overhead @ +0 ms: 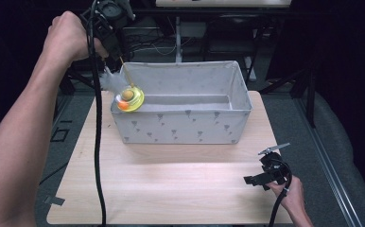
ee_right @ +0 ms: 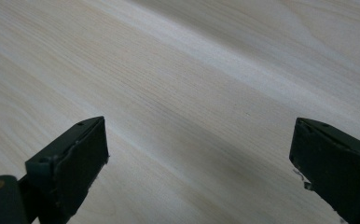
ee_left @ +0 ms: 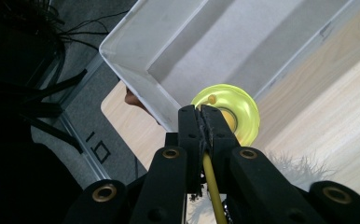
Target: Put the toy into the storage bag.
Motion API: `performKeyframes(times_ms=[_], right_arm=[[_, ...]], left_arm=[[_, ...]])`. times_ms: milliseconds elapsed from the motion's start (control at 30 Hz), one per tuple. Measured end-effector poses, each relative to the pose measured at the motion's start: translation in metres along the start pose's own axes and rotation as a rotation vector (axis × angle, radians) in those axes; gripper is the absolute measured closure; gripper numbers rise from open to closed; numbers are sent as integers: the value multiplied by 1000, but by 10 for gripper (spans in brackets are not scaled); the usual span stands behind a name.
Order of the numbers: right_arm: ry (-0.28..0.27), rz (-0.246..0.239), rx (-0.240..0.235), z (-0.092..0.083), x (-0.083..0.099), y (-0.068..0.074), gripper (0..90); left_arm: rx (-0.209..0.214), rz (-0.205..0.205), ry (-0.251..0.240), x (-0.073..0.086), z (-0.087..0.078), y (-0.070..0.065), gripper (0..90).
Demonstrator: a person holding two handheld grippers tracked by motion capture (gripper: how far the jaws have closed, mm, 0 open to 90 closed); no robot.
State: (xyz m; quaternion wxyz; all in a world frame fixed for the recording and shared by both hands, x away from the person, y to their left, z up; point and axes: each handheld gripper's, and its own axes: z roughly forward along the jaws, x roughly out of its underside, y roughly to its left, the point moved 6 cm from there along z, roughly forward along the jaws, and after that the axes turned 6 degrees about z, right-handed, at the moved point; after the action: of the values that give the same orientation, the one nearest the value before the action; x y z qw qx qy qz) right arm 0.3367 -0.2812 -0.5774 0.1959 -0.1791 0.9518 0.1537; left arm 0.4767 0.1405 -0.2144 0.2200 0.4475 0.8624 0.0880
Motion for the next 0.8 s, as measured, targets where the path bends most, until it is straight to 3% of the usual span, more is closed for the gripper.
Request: performKeyframes(times_ms=[467, 800], right_arm=[[-1, 0, 0, 0, 0, 0, 40], [-2, 1, -3, 0, 0, 1, 41]], left_arm=[[-16, -39, 18, -11, 21, 14, 878], [-13, -60, -1, -17, 32, 20, 877]])
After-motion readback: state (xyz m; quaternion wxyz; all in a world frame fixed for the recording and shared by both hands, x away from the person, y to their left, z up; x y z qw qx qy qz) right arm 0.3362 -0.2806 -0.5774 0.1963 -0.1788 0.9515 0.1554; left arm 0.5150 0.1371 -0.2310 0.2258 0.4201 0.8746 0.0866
